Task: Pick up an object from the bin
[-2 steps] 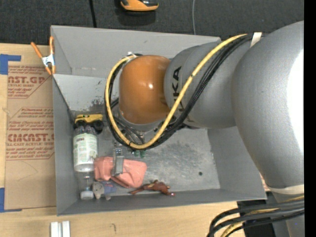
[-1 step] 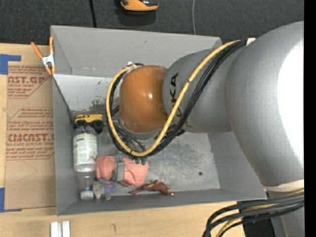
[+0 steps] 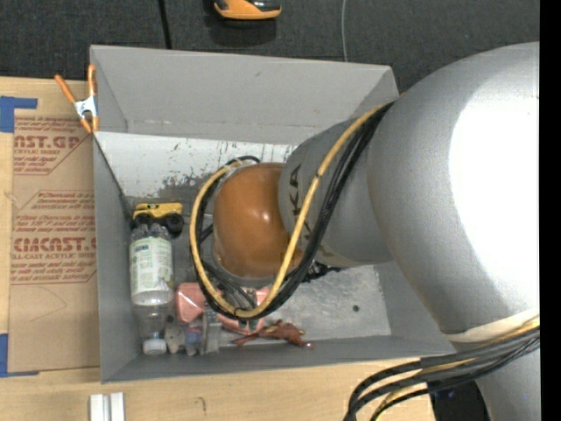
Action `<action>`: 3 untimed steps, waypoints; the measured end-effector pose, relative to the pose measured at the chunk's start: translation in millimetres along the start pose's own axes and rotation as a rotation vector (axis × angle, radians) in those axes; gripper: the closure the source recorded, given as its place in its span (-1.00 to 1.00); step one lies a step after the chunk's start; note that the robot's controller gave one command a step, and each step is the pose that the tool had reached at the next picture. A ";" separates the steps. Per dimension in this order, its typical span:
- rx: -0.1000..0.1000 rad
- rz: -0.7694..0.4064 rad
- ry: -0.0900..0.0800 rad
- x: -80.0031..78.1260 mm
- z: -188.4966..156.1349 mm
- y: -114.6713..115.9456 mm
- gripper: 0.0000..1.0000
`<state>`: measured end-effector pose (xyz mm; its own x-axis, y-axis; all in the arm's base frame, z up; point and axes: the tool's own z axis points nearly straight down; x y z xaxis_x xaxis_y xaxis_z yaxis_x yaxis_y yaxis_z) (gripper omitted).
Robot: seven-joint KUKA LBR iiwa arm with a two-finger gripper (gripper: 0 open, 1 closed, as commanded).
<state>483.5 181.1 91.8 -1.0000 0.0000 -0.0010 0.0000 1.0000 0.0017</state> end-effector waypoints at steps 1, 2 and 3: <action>-0.001 -0.100 0.000 -4.1 21.8 5.8 1.00; -0.001 -0.100 0.000 -4.1 21.8 5.8 1.00; 0.003 -0.106 0.009 -43.2 -5.5 -3.5 1.00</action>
Offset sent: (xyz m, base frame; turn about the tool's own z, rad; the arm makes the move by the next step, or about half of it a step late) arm 0.0000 0.0000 0.0000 0.0000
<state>526.6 177.6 97.3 -0.9944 -0.1056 0.0079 -0.1056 0.9944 -0.0010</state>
